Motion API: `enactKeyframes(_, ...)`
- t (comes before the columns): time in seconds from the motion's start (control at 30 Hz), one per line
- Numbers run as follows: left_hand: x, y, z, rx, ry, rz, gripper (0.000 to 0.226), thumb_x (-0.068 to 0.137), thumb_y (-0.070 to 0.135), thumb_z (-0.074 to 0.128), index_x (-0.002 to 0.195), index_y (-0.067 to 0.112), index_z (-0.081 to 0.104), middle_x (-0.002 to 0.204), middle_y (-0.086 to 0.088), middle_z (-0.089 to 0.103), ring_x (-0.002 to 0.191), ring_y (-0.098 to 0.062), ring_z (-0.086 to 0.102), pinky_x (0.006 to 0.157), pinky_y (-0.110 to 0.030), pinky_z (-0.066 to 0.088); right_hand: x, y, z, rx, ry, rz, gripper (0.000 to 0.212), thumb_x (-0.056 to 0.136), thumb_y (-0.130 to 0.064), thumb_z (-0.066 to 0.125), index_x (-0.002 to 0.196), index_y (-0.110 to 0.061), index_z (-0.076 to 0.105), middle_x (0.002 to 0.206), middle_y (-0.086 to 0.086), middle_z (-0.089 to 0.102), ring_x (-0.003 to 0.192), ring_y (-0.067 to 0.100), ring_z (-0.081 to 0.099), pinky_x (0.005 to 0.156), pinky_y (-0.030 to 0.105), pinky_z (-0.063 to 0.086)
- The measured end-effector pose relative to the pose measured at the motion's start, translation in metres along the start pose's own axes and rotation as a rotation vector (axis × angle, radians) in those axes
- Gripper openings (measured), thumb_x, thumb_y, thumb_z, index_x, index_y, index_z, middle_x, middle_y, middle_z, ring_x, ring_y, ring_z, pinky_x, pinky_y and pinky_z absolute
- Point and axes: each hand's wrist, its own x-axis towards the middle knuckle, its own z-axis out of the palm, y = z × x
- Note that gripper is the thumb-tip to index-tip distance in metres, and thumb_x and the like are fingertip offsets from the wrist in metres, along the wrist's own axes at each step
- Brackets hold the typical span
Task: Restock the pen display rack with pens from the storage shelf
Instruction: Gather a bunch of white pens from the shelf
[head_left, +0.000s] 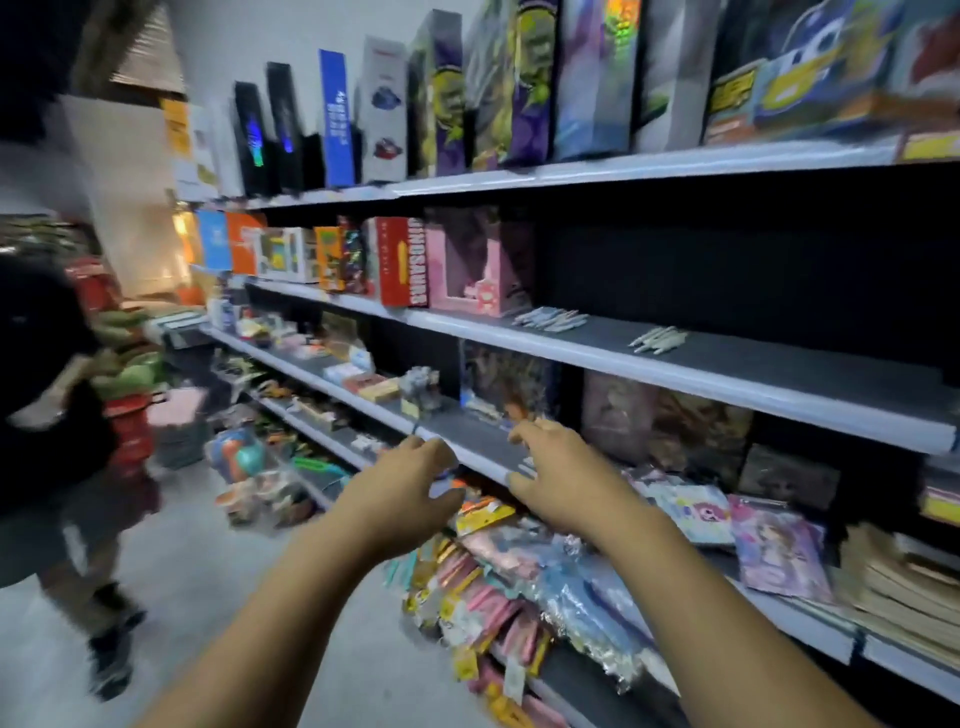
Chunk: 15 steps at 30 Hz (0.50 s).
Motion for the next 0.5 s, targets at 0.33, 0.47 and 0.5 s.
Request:
enactKeyframes(0.33,0.241,0.011,0.055,-0.115,-0.029,0.355,0.032,0.095,0.046,0.063,0.122,0.030,0.058,0.115,0.011,0.055,0.105,-0.014,0.060,0.090,-0.034,0.051,0.132,0.124,-0.008,-0.016,0.185,0.249,0.039,0.095,-0.037,0.061,0.131,-0.024,0.051,0.124,0.000,0.053,0.110,0.024,0.056,0.092,0.040,0.051)
enactKeyframes(0.47,0.333,0.025,0.083,-0.153,-0.031,0.420,0.030,0.092,0.045,0.064,0.118,0.031,0.059,0.111,0.010,0.057,0.103,-0.013,0.061,0.088,-0.038,0.054,0.191,0.190,-0.016,-0.040,0.216,0.308,0.035,0.096,-0.033,0.059,0.129,-0.022,0.053,0.124,0.000,0.053,0.110,0.025,0.057,0.092,0.043,0.051)
enactKeyframes(0.5,0.355,0.030,0.088,-0.159,-0.038,0.429,0.030,0.092,0.044,0.064,0.118,0.031,0.059,0.113,0.009,0.058,0.104,-0.014,0.061,0.089,-0.039,0.053,0.207,0.207,-0.021,-0.038,0.231,0.321,0.037,0.096,-0.032,0.059,0.131,-0.022,0.053,0.128,0.001,0.053,0.114,0.024,0.057,0.094,0.043,0.051)
